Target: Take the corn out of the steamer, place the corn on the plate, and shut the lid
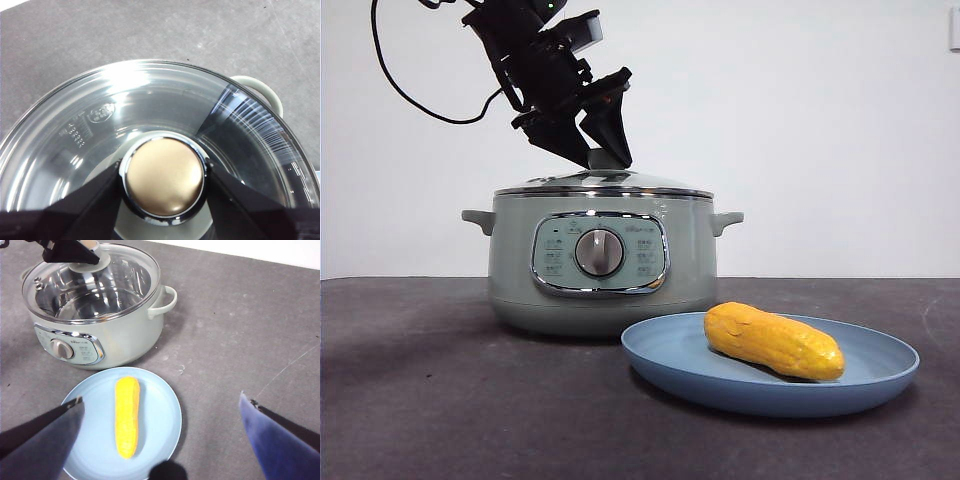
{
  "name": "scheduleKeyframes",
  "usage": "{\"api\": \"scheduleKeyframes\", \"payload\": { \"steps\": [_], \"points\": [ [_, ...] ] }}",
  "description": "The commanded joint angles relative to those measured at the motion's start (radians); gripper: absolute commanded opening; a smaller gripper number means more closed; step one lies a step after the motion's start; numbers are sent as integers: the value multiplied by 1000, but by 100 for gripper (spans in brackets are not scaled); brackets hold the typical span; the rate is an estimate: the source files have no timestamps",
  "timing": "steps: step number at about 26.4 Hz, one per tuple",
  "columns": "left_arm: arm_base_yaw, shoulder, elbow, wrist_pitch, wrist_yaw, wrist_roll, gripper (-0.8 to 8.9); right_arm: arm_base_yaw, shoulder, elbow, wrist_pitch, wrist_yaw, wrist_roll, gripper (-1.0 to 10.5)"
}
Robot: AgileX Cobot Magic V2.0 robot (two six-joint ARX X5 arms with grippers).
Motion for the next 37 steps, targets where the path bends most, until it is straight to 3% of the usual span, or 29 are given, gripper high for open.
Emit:
{"api": "scheduleKeyframes", "payload": {
  "steps": [1, 5, 6, 10, 11, 28, 33, 37],
  "points": [
    [-8, 37, -3, -27, 4, 7, -8, 1, 0, -4, 4, 2, 6, 567],
    [-7, 36, -3, -61, 4, 4, 29, 1, 0, -4, 4, 1, 6, 567],
    [-5, 36, -3, -68, 4, 3, 79, 1, 0, -4, 4, -1, 6, 567],
    [-1, 35, -3, -71, 3, 2, 445, 1, 0, -4, 4, -2, 6, 567],
    [-1, 31, -2, -68, 3, 2, 480, 1, 0, -4, 4, -2, 6, 567],
    [4, -114, 1, -85, 0, -17, 475, 1, 0, -4, -2, -3, 6, 567],
    [3, -234, 1, -212, 5, -43, 470, 1, 0, -4, -4, -7, 6, 567],
    [-1, -341, 1, -379, 9, -48, 468, 1, 0, -4, -7, -80, 8, 567]
  ]
}}
